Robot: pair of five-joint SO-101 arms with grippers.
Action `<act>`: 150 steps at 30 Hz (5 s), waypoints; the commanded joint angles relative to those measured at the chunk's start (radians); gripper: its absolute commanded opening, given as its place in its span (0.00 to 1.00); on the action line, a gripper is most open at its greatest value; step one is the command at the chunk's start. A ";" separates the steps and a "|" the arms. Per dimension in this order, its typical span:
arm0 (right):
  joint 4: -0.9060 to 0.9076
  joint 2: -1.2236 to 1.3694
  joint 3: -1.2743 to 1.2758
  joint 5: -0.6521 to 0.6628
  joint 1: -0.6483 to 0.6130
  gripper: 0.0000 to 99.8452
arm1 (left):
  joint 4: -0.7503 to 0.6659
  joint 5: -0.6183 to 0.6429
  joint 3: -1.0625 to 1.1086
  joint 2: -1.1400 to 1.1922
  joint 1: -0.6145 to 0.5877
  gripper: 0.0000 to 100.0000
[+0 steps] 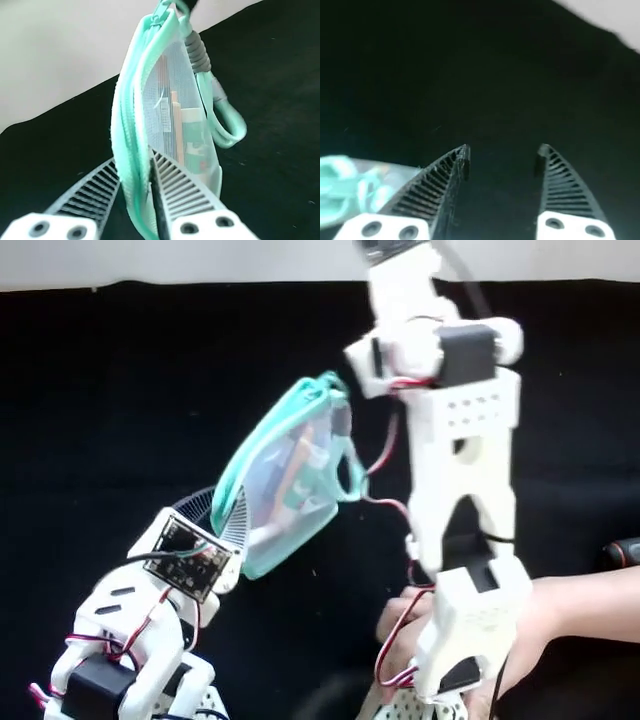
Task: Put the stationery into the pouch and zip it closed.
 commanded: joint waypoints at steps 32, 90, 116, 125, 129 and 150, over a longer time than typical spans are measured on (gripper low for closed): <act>0.001 -0.025 0.104 -0.009 0.022 0.27 | -0.224 -0.109 -0.214 0.008 -0.209 0.18; -0.447 -1.868 2.028 0.008 0.263 0.06 | 0.339 -0.107 -0.199 0.005 -0.208 0.01; -0.969 -1.877 2.539 0.008 0.463 0.13 | -0.009 -0.107 0.430 0.005 -0.209 0.01; -1.052 -1.877 2.678 0.011 0.466 0.13 | -0.008 -0.107 0.458 0.005 -0.209 0.01; -1.061 -1.877 2.769 0.011 0.464 0.13 | -0.008 -0.107 0.529 0.005 -0.211 0.01; -0.805 -1.879 2.832 0.011 0.466 0.13 | 0.015 -0.104 0.588 0.007 -0.487 0.01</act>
